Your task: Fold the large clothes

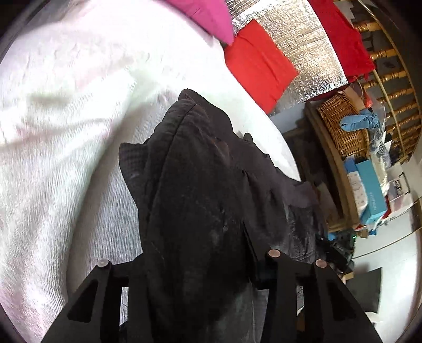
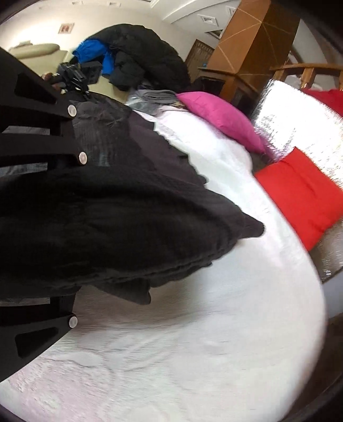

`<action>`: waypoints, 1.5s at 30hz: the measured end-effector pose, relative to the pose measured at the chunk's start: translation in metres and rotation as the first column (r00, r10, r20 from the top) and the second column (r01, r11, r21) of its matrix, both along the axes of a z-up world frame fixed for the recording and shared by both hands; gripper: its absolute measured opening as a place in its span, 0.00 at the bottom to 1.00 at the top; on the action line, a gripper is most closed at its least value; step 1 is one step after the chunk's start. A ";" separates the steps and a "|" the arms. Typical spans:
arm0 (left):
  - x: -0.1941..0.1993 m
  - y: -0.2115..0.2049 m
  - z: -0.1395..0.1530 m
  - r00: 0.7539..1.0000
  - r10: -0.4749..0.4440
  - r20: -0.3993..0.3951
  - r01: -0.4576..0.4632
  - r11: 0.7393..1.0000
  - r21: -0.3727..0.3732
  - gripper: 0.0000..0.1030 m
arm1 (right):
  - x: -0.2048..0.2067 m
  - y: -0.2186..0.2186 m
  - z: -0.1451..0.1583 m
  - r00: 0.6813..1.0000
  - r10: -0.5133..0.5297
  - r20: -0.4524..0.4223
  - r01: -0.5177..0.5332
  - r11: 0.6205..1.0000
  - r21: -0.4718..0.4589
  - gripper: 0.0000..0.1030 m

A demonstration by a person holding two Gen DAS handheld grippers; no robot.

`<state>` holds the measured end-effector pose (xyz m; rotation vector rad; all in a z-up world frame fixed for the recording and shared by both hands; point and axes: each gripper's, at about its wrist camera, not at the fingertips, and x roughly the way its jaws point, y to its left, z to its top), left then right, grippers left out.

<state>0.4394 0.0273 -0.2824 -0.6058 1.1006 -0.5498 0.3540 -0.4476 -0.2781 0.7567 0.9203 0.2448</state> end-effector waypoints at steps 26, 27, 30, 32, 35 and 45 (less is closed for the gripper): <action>-0.125 -0.016 0.057 0.961 0.115 0.251 -0.213 0.886 0.412 0.84 | -0.117 0.039 0.067 0.974 -0.135 0.182 0.178 0.953 -0.246 0.59; -0.123 -0.021 0.048 0.971 0.102 0.216 -0.191 0.877 0.442 0.84 | -0.118 0.046 0.064 0.980 -0.113 0.164 0.154 0.953 -0.261 0.56; -0.121 -0.033 0.030 0.980 0.069 0.186 -0.163 0.814 0.557 0.86 | -0.106 0.054 0.043 0.991 -0.125 0.055 0.135 0.944 -0.300 0.55; -0.119 -0.040 0.028 0.981 0.041 0.189 -0.150 0.779 0.609 0.88 | -0.097 0.046 0.020 0.988 -0.144 -0.055 0.122 0.950 -0.288 0.54; -0.120 -0.035 0.037 0.980 0.046 0.196 -0.151 0.811 0.566 0.88 | -0.097 0.040 0.023 0.991 -0.124 -0.044 0.108 0.959 -0.261 0.55; -0.078 -0.017 0.041 0.970 0.168 0.175 -0.239 0.792 0.562 0.88 | -0.060 0.006 0.051 0.970 -0.220 0.102 0.235 0.957 -0.170 0.56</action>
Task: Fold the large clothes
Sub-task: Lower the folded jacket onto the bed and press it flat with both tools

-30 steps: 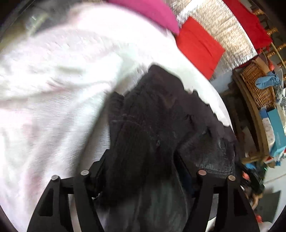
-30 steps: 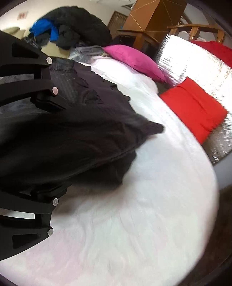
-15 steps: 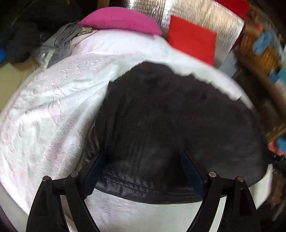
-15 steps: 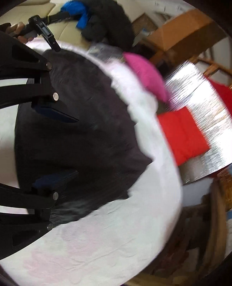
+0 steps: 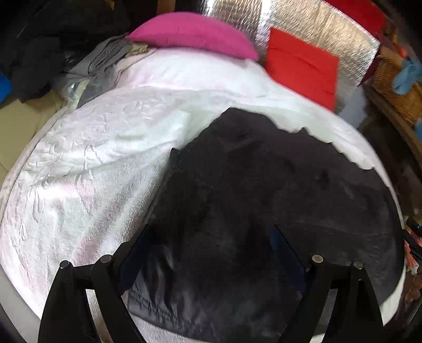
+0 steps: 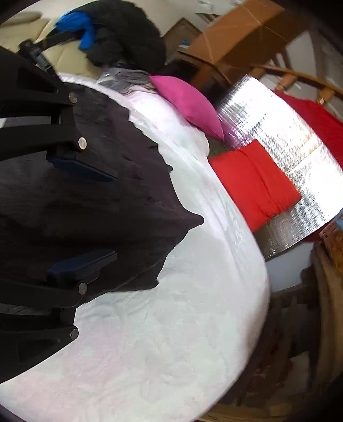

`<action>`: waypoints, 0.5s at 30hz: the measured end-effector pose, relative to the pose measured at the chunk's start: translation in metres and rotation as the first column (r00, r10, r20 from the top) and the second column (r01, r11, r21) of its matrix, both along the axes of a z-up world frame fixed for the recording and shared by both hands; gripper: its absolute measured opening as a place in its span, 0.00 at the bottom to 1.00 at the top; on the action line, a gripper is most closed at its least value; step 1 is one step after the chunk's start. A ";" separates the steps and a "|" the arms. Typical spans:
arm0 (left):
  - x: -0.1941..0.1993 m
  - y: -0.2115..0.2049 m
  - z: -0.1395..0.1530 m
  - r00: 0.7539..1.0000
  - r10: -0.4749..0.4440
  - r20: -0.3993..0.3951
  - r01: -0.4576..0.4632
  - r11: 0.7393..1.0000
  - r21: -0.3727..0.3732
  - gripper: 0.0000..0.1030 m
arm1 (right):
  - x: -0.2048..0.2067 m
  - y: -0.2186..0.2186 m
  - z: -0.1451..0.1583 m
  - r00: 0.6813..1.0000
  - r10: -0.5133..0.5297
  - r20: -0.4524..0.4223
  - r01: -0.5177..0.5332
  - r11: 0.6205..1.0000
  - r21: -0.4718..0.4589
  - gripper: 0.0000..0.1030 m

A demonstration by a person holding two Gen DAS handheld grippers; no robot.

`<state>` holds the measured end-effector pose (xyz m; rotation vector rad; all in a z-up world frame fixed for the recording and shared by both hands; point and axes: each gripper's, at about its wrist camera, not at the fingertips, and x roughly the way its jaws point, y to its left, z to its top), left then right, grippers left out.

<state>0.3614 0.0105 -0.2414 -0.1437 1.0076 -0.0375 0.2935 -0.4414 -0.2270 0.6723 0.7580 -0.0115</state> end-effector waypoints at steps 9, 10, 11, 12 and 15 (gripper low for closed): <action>-0.011 0.015 0.003 1.000 0.014 -0.003 -0.014 0.999 0.037 0.89 | 0.018 0.006 -0.022 0.996 -0.021 -0.090 0.022 1.000 0.015 0.56; -0.020 0.018 0.008 1.000 0.017 0.023 -0.018 0.999 0.033 0.89 | 0.013 0.007 -0.018 0.997 -0.018 -0.074 0.019 1.000 0.015 0.56; -0.027 0.020 0.012 0.999 0.019 0.044 -0.020 0.999 0.035 0.89 | 0.003 0.012 -0.013 0.999 -0.012 -0.048 0.012 1.000 0.011 0.56; -0.038 0.017 0.019 0.997 0.022 0.069 -0.025 0.999 0.045 0.89 | -0.005 0.016 -0.009 0.999 -0.003 -0.032 0.003 1.000 0.002 0.56; -0.067 0.006 0.035 0.990 0.028 0.138 -0.040 0.995 0.089 0.89 | -0.034 0.035 0.003 0.999 0.038 0.008 -0.038 0.998 -0.047 0.56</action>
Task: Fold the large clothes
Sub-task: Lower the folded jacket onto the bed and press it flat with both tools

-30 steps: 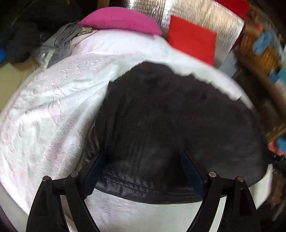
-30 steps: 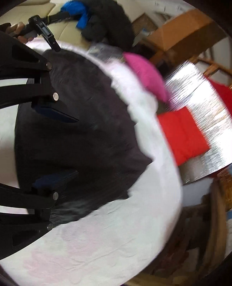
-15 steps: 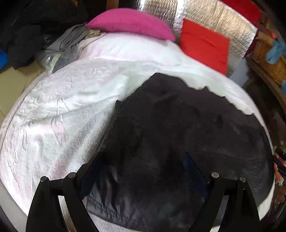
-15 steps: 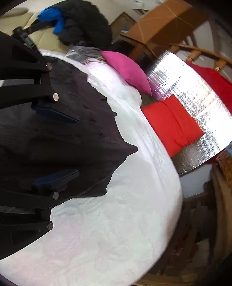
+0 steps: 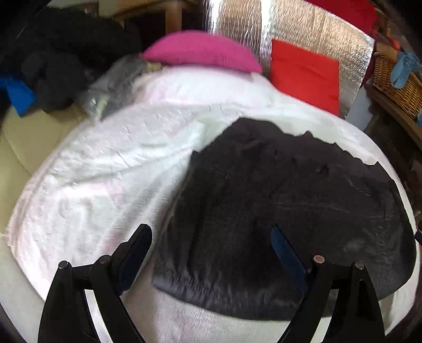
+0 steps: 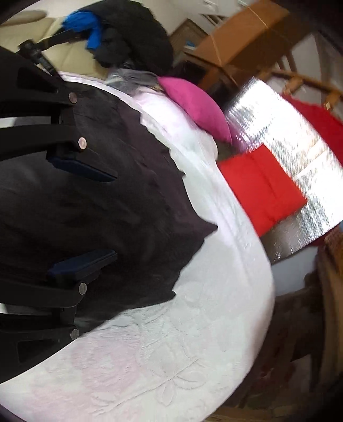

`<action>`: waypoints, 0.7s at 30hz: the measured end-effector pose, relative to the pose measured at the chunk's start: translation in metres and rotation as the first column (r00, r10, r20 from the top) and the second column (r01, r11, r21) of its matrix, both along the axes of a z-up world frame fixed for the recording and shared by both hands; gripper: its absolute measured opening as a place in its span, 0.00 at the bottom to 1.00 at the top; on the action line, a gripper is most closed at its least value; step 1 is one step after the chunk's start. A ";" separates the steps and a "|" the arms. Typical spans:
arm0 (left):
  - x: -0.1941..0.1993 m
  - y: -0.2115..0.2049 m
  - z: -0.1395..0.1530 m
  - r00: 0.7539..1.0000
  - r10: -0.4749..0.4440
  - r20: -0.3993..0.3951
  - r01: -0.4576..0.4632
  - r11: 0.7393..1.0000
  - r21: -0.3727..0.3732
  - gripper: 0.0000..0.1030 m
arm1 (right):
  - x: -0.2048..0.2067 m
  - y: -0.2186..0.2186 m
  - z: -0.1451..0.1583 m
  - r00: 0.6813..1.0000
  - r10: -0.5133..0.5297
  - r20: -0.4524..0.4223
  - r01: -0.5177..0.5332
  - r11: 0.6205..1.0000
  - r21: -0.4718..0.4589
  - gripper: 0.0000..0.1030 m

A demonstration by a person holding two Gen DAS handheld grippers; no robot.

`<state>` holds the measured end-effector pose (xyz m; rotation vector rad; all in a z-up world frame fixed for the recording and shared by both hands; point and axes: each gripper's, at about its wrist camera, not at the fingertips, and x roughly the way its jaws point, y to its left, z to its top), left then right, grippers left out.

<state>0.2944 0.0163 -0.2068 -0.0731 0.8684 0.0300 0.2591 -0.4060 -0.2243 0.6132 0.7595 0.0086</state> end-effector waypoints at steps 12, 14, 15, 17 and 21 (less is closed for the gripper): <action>-0.037 -0.044 -0.007 0.996 -0.068 0.050 0.062 0.991 0.116 0.89 | -0.055 0.071 -0.014 0.992 0.099 -0.076 -0.111 0.978 -0.175 0.59; -0.036 -0.051 -0.011 0.996 -0.078 0.038 0.072 0.988 0.137 0.89 | -0.045 0.073 -0.029 0.986 0.093 -0.140 -0.118 0.976 -0.185 0.59; -0.035 -0.054 -0.013 0.996 -0.081 0.037 0.075 0.987 0.145 0.89 | -0.043 0.072 -0.030 0.985 0.091 -0.145 -0.118 0.975 -0.187 0.59; -0.034 -0.057 -0.014 0.995 -0.085 0.041 0.078 0.985 0.152 0.89 | -0.047 0.072 -0.026 0.988 0.083 -0.129 -0.107 0.976 -0.188 0.59; -0.036 -0.058 -0.014 0.995 -0.086 0.052 0.077 0.984 0.159 0.89 | -0.059 0.063 -0.012 0.997 0.054 -0.061 -0.064 0.985 -0.161 0.59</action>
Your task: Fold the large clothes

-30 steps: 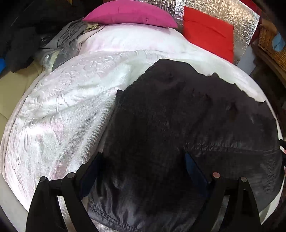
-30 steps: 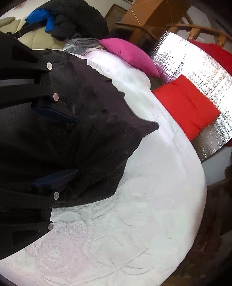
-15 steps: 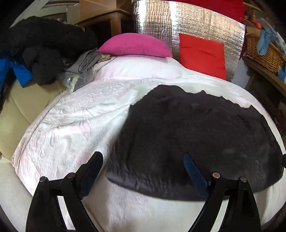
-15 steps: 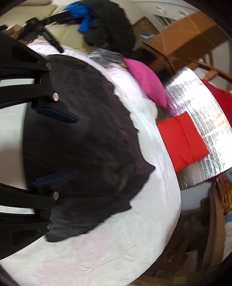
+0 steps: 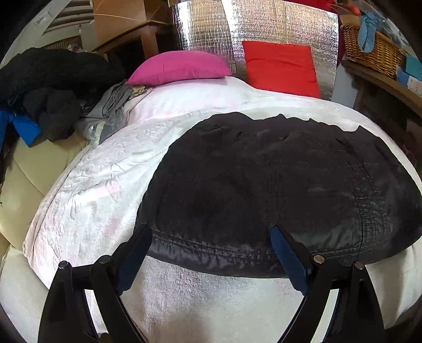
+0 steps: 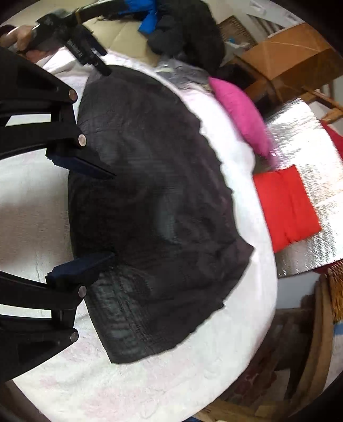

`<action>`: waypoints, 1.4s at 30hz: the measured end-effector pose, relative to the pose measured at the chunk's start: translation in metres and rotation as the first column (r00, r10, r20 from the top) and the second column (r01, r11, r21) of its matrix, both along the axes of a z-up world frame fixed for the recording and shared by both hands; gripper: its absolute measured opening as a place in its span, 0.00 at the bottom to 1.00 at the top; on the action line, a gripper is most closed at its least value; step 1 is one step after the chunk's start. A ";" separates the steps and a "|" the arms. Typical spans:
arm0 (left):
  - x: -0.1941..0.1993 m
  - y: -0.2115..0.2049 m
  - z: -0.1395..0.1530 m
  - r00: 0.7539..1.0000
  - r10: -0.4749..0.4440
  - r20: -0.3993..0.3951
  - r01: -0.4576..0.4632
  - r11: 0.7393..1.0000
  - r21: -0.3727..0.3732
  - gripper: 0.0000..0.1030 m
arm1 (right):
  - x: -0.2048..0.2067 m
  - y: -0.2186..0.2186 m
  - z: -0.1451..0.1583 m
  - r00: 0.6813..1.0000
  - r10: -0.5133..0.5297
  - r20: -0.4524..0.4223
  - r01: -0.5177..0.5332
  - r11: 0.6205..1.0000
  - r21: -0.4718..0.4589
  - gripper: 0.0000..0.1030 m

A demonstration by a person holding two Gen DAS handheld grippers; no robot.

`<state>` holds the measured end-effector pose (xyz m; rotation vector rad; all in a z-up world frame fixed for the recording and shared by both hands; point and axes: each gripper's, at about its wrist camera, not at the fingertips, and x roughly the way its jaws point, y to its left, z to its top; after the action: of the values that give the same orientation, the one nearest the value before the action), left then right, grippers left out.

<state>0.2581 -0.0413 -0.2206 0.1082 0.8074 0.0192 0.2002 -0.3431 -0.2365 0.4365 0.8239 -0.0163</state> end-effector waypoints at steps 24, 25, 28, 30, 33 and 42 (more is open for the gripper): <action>-0.042 0.003 0.057 0.992 0.036 0.119 -0.034 0.999 -0.022 0.89 | -0.043 0.003 0.057 0.980 -0.140 0.140 0.162 0.974 -0.158 0.65; -0.051 0.005 0.068 0.990 0.044 0.137 -0.042 0.999 -0.023 0.90 | -0.050 0.010 0.065 0.978 -0.141 0.156 0.167 0.971 -0.170 0.67; -0.078 0.011 0.101 0.980 0.058 0.192 -0.049 0.997 -0.052 0.91 | -0.075 0.028 0.086 0.970 -0.129 0.205 0.173 0.962 -0.214 0.71; -0.097 0.014 0.122 0.970 0.069 0.234 -0.054 0.996 -0.070 0.93 | -0.095 0.045 0.107 0.962 -0.110 0.249 0.174 0.952 -0.252 0.72; -0.128 0.019 0.157 0.948 0.092 0.304 -0.070 0.994 -0.081 0.95 | -0.119 0.060 0.136 0.947 -0.094 0.306 0.181 0.946 -0.269 0.74; -0.225 0.037 0.235 0.876 0.121 0.468 -0.085 0.992 -0.097 1.00 | -0.198 0.093 0.209 0.900 -0.134 0.415 0.261 0.927 -0.268 0.77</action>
<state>0.0334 -0.0046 0.0142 -0.0120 0.3204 0.1129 0.0024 -0.2504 -0.0278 0.2043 0.3667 -0.2452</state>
